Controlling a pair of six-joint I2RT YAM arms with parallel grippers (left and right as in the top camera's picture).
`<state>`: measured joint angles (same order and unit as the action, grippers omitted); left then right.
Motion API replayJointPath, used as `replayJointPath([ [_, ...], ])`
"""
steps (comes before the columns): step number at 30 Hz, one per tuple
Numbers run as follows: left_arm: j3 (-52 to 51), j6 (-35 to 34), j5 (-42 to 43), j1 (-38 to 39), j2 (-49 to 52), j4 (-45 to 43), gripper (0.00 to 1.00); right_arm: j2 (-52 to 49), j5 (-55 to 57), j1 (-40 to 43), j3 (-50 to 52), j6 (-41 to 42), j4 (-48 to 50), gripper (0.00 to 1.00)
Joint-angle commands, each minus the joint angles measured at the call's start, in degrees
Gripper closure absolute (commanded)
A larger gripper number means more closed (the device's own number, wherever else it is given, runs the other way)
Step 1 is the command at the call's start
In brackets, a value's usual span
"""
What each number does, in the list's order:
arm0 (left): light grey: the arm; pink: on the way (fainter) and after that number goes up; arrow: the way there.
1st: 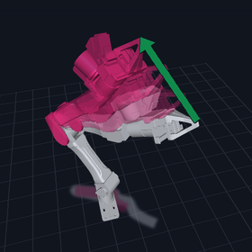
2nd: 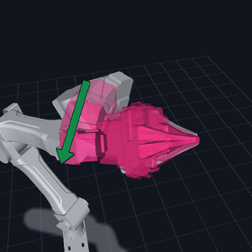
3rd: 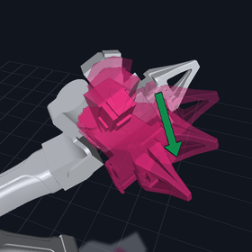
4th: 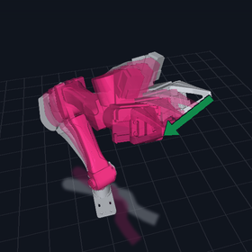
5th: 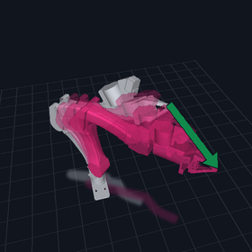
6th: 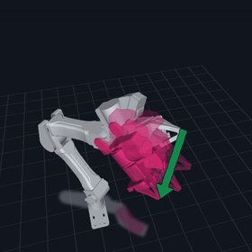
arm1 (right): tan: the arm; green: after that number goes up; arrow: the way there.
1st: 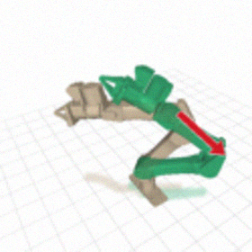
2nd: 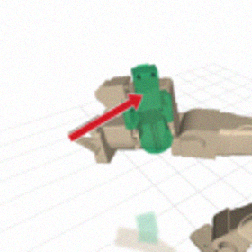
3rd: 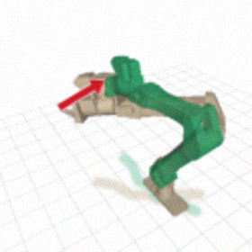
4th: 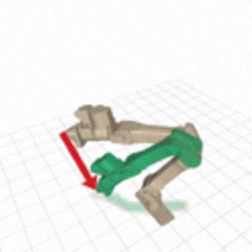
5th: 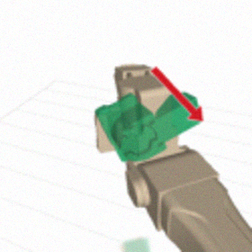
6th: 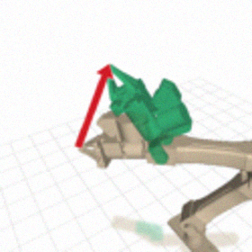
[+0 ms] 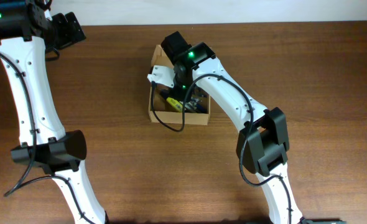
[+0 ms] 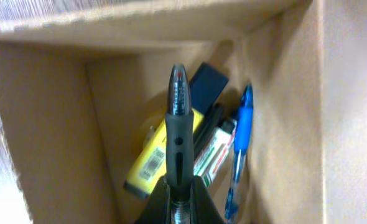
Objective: Pack container
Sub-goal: 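Carry the dark pen left and release it into the box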
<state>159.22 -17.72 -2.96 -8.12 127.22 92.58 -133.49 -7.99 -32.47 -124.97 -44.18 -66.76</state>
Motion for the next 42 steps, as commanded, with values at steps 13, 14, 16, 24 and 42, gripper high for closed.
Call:
replayJointPath([
  [13,1.01,0.68,0.44,-0.31,-0.04,0.04,0.00,-5.11,-3.39,-1.22,0.96,1.66,1.01,0.96],
  [14,1.01,0.68,0.44,-0.31,-0.04,0.04,0.00,-5.11,-3.39,-1.27,0.96,1.86,0.92,0.96],
  [16,1.01,0.68,0.44,-0.31,-0.04,0.04,0.00,-5.11,-3.37,-1.27,0.96,2.73,0.74,0.96],
  [24,1.01,0.68,0.44,-0.31,-0.04,0.04,0.00,-3.74,2.36,-1.27,-1.01,11.13,-0.33,0.52],
  [42,1.01,0.68,0.44,-0.31,-0.04,0.04,0.00,13.57,10.64,-1.18,-23.23,31.26,-8.68,0.65],
])
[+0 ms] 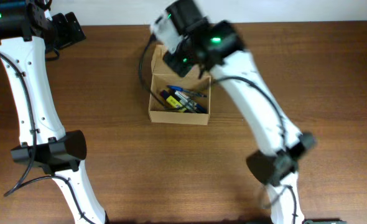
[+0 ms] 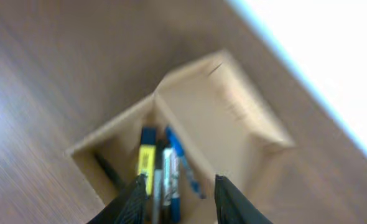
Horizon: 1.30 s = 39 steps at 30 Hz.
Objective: Pack container
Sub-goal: 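Carry the dark pen left and release it into the box, then withdraw the right arm and raise both arms toward the box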
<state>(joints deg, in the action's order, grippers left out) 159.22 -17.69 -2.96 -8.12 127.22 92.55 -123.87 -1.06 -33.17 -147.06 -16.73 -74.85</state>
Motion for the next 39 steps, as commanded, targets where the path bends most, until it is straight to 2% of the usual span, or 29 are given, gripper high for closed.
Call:
replayJointPath([
  [1,1.01,0.66,0.44,-0.31,-0.04,0.07,0.00,5.07,4.46,-0.46,-1.14,3.96,-0.83,0.66],
  [9,1.01,0.44,6.47,-0.31,-0.04,-1.22,0.00,10.86,6.25,6.60,-1.14,13.49,-2.23,0.66],
  [10,1.01,0.46,6.88,-0.28,-0.04,-0.92,0.09,11.21,6.21,8.81,-1.14,14.58,-2.69,0.66],
  [12,1.01,0.48,7.67,-0.24,0.09,-0.17,0.46,11.34,6.01,12.20,-1.14,16.83,-3.78,0.65],
  [13,1.01,0.70,9.35,-0.24,0.09,-0.07,0.59,11.34,5.88,14.16,-1.14,18.25,-4.50,0.65],
  [15,1.01,5.11,17.46,-0.17,0.26,-1.16,0.68,10.99,3.85,18.27,-1.05,20.90,-5.97,0.66],
  [16,1.01,7.98,21.09,-0.02,0.42,-1.92,0.68,10.82,1.33,20.65,-0.83,21.81,-6.51,0.68],
  [19,1.01,12.50,30.32,0.90,1.79,-4.28,0.67,9.84,-7.26,26.45,0.50,21.99,-6.86,0.84],
  [22,1.01,13.51,38.75,1.27,5.31,-5.68,0.77,8.26,-15.34,31.41,3.17,22.16,-6.82,0.96],
  [26,1.01,13.49,46.62,1.09,11.98,-6.67,0.90,5.05,-25.51,36.06,7.98,25.64,-6.58,0.96],
  [29,1.01,13.51,51.67,1.09,17.18,-7.21,0.94,1.70,-34.97,37.77,12.55,25.66,-4.24,0.96],
  [33,1.01,13.51,55.04,0.85,23.26,-8.17,0.98,-3.30,-49.88,38.62,19.82,26.45,3.96,0.96],
  [39,1.01,13.44,55.98,0.83,28.85,-11.02,0.99,-10.64,-54.75,38.69,25.73,34.93,14.45,0.96],
])
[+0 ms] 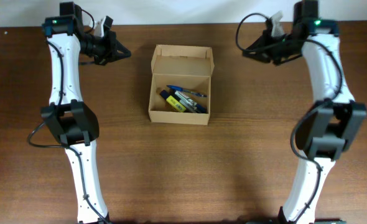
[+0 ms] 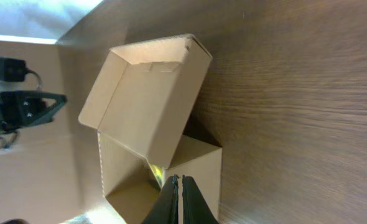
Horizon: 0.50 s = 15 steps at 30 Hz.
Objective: Pack container
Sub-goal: 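Withdraw the right arm and raise both arms toward the box, then bring both grippers to the box's raised lid flap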
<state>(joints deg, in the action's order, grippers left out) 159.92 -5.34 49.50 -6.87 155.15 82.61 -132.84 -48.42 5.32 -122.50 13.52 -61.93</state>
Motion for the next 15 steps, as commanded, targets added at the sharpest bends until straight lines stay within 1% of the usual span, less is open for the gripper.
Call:
replayJointPath([
  [1,0.31,1.05,3.87,-0.39,1.62,-1.57,0.99,-2.80,-7.54,0.13,1.42,5.09,2.03,0.96],
  [10,0.31,-3.87,4.48,1.18,7.63,-5.20,0.98,-10.23,-7.96,-1.62,1.70,5.44,4.15,0.96],
  [15,0.31,-9.53,4.59,3.15,10.99,-9.81,0.98,-11.69,-7.85,-3.34,1.77,5.44,5.92,0.96],
])
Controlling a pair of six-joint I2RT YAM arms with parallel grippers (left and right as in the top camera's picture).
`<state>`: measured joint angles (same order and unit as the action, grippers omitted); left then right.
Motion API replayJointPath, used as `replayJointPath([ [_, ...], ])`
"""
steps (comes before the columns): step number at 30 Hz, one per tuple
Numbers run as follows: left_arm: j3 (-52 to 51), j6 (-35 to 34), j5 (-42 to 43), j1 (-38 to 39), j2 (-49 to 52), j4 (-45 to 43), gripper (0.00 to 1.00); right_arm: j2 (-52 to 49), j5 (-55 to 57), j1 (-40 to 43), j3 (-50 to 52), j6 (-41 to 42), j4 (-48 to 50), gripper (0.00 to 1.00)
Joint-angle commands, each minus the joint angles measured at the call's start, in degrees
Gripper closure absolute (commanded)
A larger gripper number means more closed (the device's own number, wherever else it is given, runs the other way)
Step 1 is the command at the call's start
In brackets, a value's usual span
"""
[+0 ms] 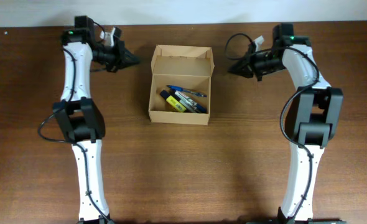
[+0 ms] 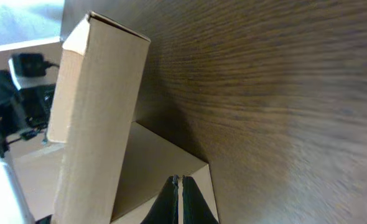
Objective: Pack container
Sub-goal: 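Bring both grippers to the box's raised lid flap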
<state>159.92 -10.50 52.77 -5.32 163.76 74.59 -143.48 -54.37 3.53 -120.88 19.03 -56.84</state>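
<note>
An open cardboard box point(image 1: 153, 102) stands mid-table with its lid point(image 1: 182, 53) raised at the far side. Inside lie a yellow highlighter point(image 1: 170, 102), a blue pen point(image 1: 187, 92) and other pens. My right gripper point(image 1: 230, 68) is shut on nothing, just right of the box's far right corner and pointing at it. In the right wrist view its tips point(image 2: 177, 179) sit before the box's side wall point(image 2: 152, 168), with the lid point(image 2: 99, 106) seen edge-on. My left gripper point(image 1: 134, 60) points at the lid's left edge, its fingers together.
The wooden table point(image 1: 264, 155) spreads round the box. Both arms reach in from the far side, left arm point(image 1: 78, 81) and right arm point(image 1: 305, 81). The table's far edge runs just behind the lid.
Both grippers have moved inward toward the box. The right one is lower and nearer the box's right wall, the left one nearer the lid's left edge. Both stay shut.
At first my right gripper was down in the box, shut on a black pen. Then it was open above the box with nothing held. Later both arms stood at the table's far side, flanking the box, the right shut. Now both tips are near the box.
</note>
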Motion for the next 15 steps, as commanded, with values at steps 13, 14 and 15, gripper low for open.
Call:
replayJointPath([
  [13,0.31,-9.88,5.55,7.13,5.90,-9.31,0.98,-1.33,1.07,-3.58,0.94,1.66,4.15,0.96],
  [14,0.31,-9.86,5.55,7.43,5.90,-9.49,0.98,-1.33,1.07,-3.58,1.36,1.66,4.63,0.96],
  [15,0.31,-9.86,5.53,7.61,5.90,-9.51,0.99,-1.33,1.05,-3.58,1.75,1.68,5.01,0.96],
])
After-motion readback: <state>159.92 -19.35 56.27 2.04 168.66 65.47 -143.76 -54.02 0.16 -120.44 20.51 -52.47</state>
